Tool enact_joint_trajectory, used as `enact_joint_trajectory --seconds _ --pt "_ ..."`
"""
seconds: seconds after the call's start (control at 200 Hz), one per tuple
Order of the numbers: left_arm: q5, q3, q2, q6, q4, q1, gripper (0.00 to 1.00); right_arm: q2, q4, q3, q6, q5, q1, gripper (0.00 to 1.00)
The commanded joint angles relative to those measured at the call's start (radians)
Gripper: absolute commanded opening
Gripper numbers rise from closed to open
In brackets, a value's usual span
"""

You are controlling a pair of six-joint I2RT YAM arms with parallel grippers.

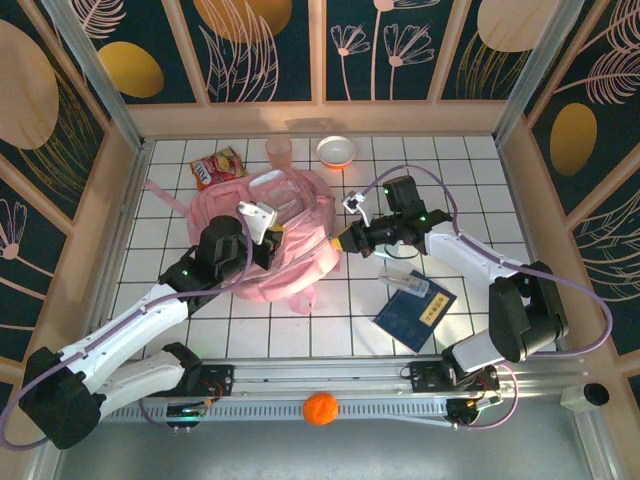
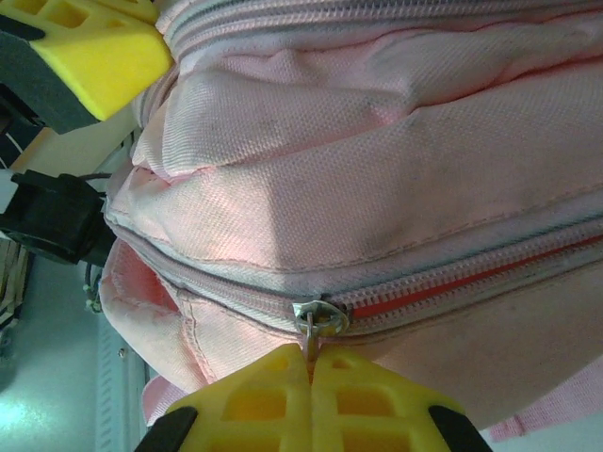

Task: Pack the student bag

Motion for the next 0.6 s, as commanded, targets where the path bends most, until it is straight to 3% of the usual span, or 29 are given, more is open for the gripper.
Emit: enact_joint_trajectory --seconds 0.0,0.315,0.596 --pt "0.033 0.006 -0.027 -0.026 0.139 0.005 0.00 -0.010 0.072 -0.031 0.051 -0.046 0.009 0.00" --pt "0.094 0.009 -0.036 -0.004 0.169 0.006 0.00 -0.006 0.270 -0.090 0.205 -0.004 0.012 0.09" --pt "0.103 0.010 -0.038 -0.023 0.200 0.006 0.00 -0.038 0.309 -0.144 0.240 0.068 0.020 0.16"
